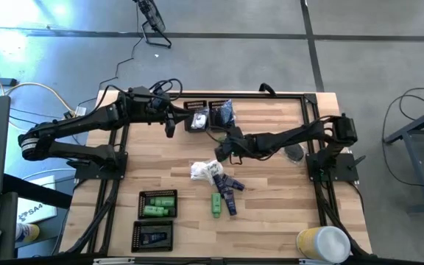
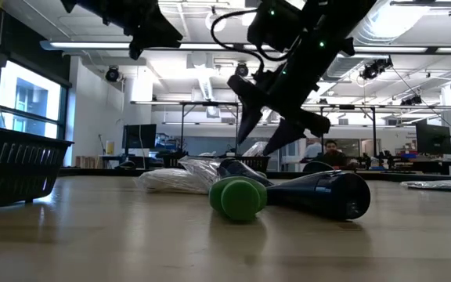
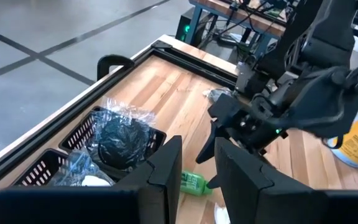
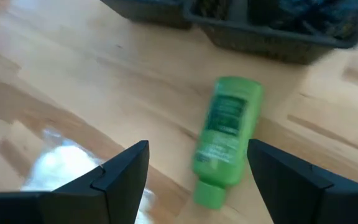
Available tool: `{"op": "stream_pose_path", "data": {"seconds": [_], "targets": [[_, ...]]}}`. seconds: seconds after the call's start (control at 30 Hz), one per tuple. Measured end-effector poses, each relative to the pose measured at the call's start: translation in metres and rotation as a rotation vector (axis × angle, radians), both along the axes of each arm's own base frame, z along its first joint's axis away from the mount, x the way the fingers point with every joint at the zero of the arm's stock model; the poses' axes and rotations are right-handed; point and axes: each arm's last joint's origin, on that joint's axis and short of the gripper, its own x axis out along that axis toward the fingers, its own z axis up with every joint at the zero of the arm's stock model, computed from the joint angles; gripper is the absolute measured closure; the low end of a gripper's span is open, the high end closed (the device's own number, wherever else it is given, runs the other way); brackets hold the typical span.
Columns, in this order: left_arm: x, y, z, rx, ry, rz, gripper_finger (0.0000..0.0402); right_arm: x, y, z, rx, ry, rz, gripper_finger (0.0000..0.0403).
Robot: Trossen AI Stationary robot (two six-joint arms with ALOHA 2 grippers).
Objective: Pick & Place Travel size toiletries
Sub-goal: Put the green shampoo into the middle left basket
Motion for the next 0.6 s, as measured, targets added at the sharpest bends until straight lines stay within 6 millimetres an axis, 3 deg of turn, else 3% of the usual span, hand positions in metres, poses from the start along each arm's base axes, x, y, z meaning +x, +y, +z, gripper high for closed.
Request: {"op": "stream_pose_path", "data": {"seconds": [0.6], "targets": [[-0.0001, 0.0010, 0.0004, 0.011, -0.001, 0.033, 0.0309, -0.0013, 0.0027, -0.0035, -0.060, 0.037, -0.014, 0.0137]]}}
